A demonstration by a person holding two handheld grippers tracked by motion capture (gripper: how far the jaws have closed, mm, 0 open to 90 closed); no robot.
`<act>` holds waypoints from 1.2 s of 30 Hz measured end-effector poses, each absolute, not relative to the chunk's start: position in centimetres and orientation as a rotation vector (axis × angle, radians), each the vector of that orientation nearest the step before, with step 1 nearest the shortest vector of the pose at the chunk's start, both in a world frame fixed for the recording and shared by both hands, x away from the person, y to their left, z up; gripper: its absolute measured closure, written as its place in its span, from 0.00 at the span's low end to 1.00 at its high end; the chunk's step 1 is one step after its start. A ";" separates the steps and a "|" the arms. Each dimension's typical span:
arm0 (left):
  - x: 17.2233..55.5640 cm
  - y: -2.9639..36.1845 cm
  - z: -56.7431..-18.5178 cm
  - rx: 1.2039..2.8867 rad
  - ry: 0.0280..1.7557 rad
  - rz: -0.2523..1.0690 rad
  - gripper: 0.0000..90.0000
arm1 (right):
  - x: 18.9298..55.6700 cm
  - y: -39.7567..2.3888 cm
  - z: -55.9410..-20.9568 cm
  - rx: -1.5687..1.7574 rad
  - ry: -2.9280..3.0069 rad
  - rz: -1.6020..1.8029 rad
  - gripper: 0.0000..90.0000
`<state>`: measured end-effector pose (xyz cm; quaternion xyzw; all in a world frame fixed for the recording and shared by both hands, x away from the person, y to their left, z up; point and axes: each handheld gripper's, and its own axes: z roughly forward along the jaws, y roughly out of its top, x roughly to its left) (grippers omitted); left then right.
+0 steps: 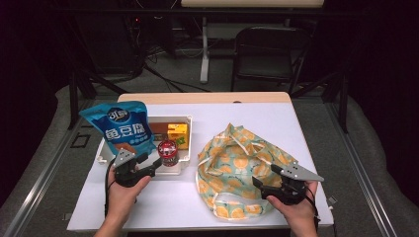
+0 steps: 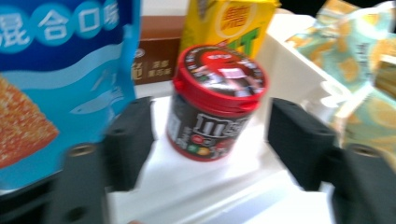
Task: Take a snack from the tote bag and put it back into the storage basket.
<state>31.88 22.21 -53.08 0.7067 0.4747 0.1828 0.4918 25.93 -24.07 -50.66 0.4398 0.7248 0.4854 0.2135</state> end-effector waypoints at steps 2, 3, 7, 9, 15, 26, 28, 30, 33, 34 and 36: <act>31.4 22.2 -52.6 1.736 1.116 0.438 0.22 | 25.9 -24.2 -50.6 1.222 2.014 1.342 0.20; 31.1 22.2 -52.3 1.747 1.086 0.433 0.18 | 25.9 -24.3 -50.6 1.221 2.013 1.344 0.20; 30.0 22.5 -51.7 1.762 1.006 0.410 0.05 | 26.0 -24.4 -50.7 1.230 1.999 1.352 0.19; 29.6 22.8 -51.6 1.774 0.969 0.403 0.00 | 26.0 -24.6 -50.7 1.231 2.004 1.338 0.19; 28.6 24.7 -51.7 1.759 0.961 0.386 0.00 | 26.0 -25.1 -50.7 1.228 1.994 1.344 0.17; 27.2 26.8 -51.9 1.756 0.962 0.430 0.00 | 25.6 -26.0 -50.5 1.211 1.990 1.356 0.13; 27.0 27.2 -52.0 1.754 0.962 0.434 0.00 | 25.5 -26.1 -50.6 1.218 1.987 1.354 0.11; 26.7 27.6 -52.1 1.757 0.962 0.432 0.00 | 25.4 -26.3 -50.6 1.220 1.991 1.342 0.10; 26.4 28.1 -52.3 1.765 0.959 0.434 0.00 | 25.1 -26.7 -50.7 1.218 1.991 1.328 0.09; 26.3 28.3 -52.3 1.769 0.959 0.431 0.00 | 25.0 -26.9 -50.8 1.216 1.995 1.313 0.08; 26.1 28.6 -52.4 1.763 0.964 0.431 0.00 | 24.7 -27.5 -50.9 1.226 1.996 1.303 0.08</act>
